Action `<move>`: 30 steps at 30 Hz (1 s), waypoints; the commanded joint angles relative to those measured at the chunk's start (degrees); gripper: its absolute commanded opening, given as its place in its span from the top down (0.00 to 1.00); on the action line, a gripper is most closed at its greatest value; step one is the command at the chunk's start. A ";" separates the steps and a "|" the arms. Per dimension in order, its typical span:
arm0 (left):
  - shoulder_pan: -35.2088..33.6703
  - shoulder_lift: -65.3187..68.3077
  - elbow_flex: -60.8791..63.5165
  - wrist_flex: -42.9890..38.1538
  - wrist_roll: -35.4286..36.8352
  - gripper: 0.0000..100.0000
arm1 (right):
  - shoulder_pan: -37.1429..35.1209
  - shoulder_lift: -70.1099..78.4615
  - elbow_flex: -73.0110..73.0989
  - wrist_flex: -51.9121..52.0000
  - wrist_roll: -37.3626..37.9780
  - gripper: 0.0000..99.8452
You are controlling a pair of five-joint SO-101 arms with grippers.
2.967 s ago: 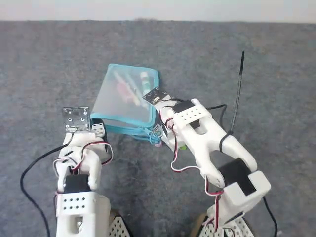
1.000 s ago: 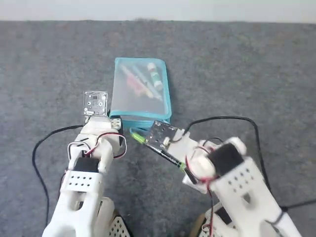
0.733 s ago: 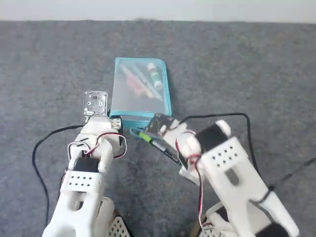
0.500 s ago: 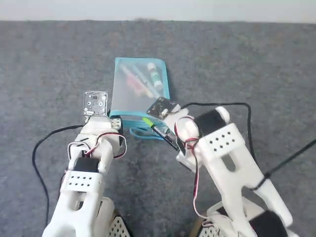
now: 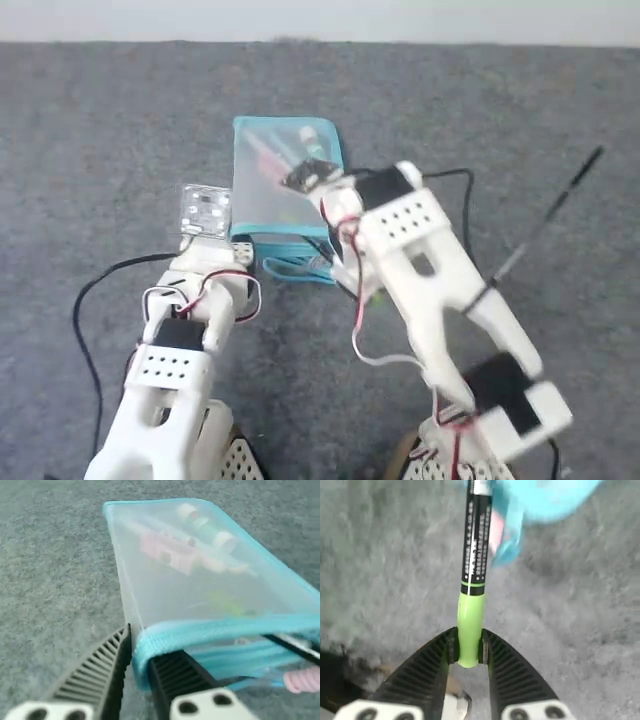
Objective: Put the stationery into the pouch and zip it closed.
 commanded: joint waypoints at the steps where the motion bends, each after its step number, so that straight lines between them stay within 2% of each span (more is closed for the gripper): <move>1: 2.81 0.00 -2.77 -1.67 -1.93 0.99 | 0.84 4.70 -11.34 -0.31 -3.34 0.99; 8: 5.80 0.00 -2.68 -1.41 -3.87 0.99 | 0.40 17.01 -26.37 -0.31 -10.37 0.99; 16: 6.77 -0.09 -2.33 -1.23 -5.36 0.99 | 0.13 25.63 -39.91 -0.40 -13.98 0.99; 20: 6.86 -1.76 -2.51 1.67 -5.27 0.99 | -0.31 28.35 -44.31 -0.92 -14.86 0.99; 25: 6.86 -14.77 0.40 8.26 -5.27 0.99 | -3.21 30.46 -49.58 -0.92 -14.42 0.98; 30: 6.86 -33.49 4.62 17.58 -5.45 0.99 | -7.25 30.29 -50.37 -0.31 -9.93 0.82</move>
